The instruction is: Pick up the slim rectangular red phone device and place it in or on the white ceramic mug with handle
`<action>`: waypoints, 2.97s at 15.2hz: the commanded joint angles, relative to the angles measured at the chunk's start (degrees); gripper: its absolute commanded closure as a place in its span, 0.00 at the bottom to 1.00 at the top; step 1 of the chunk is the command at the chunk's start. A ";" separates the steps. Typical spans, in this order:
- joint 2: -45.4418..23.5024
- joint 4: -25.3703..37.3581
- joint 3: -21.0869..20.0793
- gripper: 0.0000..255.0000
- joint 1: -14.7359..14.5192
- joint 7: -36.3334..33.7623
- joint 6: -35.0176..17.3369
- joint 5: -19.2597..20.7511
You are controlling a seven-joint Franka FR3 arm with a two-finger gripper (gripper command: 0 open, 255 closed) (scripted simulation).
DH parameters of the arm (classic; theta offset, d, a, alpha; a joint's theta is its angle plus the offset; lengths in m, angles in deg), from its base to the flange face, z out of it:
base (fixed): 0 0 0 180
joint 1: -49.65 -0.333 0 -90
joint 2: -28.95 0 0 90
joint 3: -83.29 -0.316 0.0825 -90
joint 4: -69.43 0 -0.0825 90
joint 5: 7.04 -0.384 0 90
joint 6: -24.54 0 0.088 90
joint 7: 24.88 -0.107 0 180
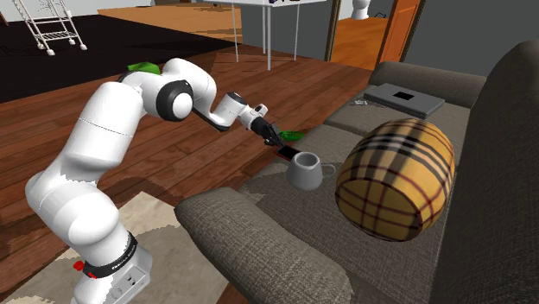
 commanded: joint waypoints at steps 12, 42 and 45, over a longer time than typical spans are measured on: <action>6.22 -1.26 -0.30 1.00 0.06 4.63 1.87 -0.34; 28.08 -20.04 2.33 1.00 7.25 10.33 -5.48 2.11; 31.17 -24.34 3.51 1.00 9.16 9.92 -8.47 3.33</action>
